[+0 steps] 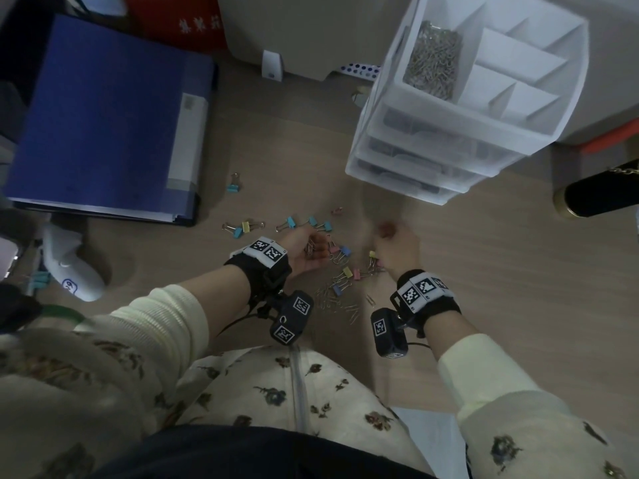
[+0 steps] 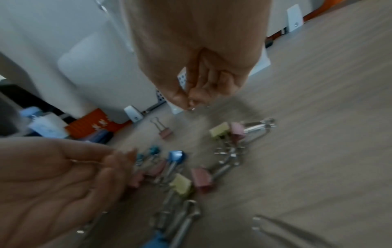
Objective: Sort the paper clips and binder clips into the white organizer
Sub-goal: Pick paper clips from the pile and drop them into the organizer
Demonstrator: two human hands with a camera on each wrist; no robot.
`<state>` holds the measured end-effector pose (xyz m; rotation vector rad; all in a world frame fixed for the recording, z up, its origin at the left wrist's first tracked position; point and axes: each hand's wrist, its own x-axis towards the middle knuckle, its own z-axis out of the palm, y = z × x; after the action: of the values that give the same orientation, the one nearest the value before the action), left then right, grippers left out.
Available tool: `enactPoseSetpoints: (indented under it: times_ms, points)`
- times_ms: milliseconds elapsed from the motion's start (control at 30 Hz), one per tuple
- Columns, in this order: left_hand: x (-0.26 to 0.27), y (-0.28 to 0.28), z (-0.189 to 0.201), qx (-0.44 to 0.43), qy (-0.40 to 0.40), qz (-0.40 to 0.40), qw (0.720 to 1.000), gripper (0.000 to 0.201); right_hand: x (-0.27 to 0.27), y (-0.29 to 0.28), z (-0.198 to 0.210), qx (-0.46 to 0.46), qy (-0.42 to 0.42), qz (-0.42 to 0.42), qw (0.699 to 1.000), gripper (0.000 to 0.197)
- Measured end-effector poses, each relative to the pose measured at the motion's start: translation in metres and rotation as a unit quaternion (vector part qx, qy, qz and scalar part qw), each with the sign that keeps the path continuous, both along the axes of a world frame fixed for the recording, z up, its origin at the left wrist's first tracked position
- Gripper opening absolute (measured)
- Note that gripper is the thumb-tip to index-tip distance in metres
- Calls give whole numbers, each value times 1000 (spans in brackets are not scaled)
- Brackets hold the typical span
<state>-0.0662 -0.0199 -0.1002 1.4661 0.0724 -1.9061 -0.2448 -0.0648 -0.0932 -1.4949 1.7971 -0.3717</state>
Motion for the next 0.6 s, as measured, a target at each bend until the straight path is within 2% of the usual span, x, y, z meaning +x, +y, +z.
enactPoseSetpoints:
  times_ms: [167, 233, 333, 433, 533, 600]
  points:
    - [0, 0, 0, -11, 23, 1, 1000, 19, 37, 11, 23, 63, -170, 110, 977, 11]
    - [-1, 0, 0, -22, 31, 12, 999, 17, 44, 14, 26, 93, -191, 148, 966, 9]
    - [-1, -1, 1, -28, 42, 3, 999, 23, 46, 14, 23, 102, -172, 173, 965, 10]
    - [1, 0, 3, -20, 35, -31, 999, 34, 36, 1, 12, 61, -138, 91, 984, 8]
    - [4, 1, -1, -12, 6, -63, 998, 38, 20, -18, 1, 18, -22, 18, 999, 21]
    - [7, 1, -3, -6, 1, -78, 997, 39, 11, -30, -3, -1, 63, 6, 998, 25]
